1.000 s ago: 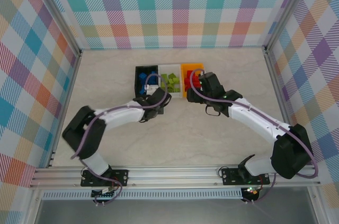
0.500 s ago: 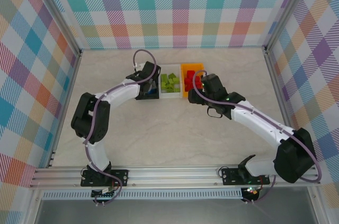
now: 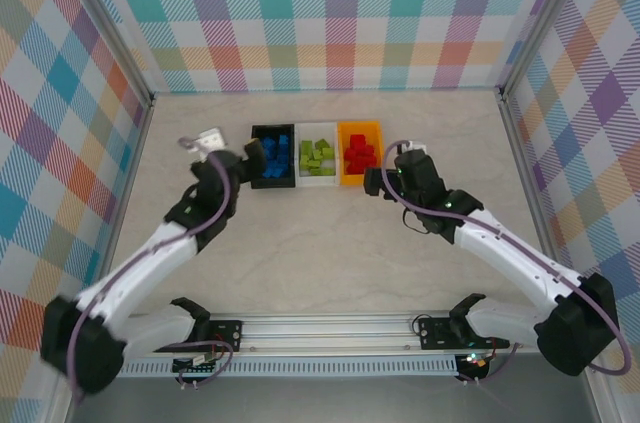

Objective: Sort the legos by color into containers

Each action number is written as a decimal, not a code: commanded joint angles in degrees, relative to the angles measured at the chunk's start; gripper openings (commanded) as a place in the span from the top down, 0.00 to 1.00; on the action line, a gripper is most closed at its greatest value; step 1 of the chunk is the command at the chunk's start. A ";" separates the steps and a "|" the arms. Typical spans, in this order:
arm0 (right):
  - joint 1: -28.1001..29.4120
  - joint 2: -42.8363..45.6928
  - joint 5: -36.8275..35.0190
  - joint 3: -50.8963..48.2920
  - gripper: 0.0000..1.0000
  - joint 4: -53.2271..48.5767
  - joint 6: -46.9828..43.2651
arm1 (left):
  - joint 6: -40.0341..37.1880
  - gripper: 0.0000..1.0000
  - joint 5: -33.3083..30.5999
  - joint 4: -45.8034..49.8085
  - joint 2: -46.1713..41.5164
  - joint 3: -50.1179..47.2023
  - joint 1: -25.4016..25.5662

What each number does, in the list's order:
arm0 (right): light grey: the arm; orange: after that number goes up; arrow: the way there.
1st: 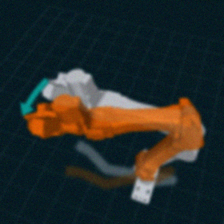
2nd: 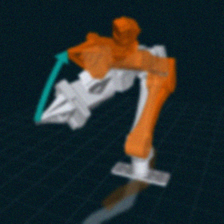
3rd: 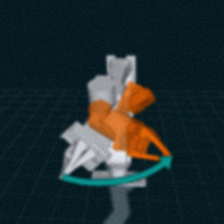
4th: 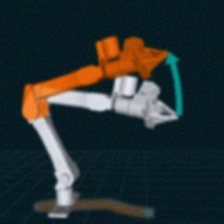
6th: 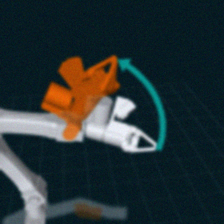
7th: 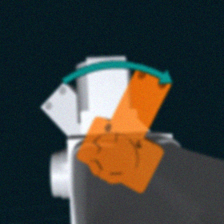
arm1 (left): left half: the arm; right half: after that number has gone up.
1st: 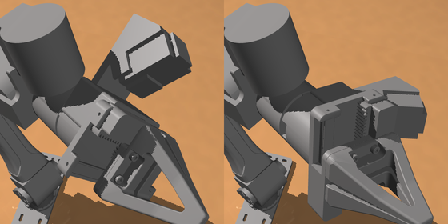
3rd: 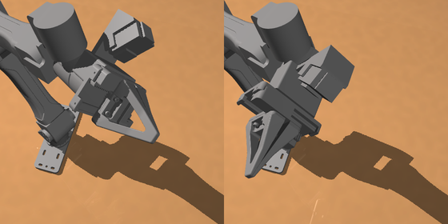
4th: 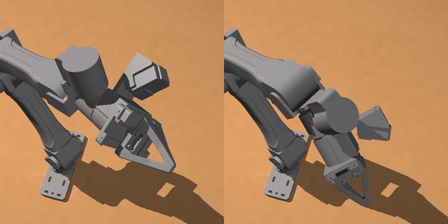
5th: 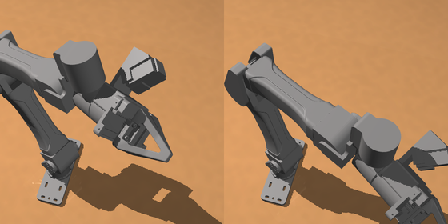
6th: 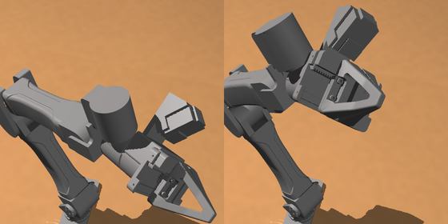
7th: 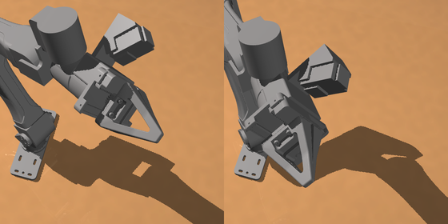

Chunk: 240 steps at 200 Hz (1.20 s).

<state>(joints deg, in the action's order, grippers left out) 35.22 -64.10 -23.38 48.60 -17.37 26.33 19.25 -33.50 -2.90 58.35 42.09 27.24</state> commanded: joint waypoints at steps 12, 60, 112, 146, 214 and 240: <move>-1.10 3.36 -9.25 -4.94 0.00 7.77 -0.36 | -18.34 0.00 -9.91 -16.99 3.26 -11.10 -2.77; -6.64 2.71 -9.14 -7.02 0.00 9.48 -5.19 | -23.43 0.00 -0.91 -31.52 20.54 -14.51 -12.10; -15.29 7.13 -5.72 -19.71 0.00 30.78 -17.36 | -21.70 0.00 8.06 -41.29 28.62 -17.46 -16.22; -22.77 0.67 -2.81 -24.38 0.00 42.14 -23.50 | -21.91 0.00 16.12 -50.08 30.56 -21.85 -18.31; -34.87 -19.38 13.37 -27.30 0.00 65.59 -21.18 | -17.98 0.00 14.38 -45.37 30.83 -19.41 -21.07; -34.80 -24.19 20.28 -25.98 0.00 67.51 -24.22 | -18.01 0.00 14.40 -45.50 30.88 -19.40 -21.00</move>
<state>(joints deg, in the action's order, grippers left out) 0.21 -85.19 -12.29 21.50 40.16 3.95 0.40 -19.94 -47.09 89.89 22.00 6.66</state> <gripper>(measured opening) 0.996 0.999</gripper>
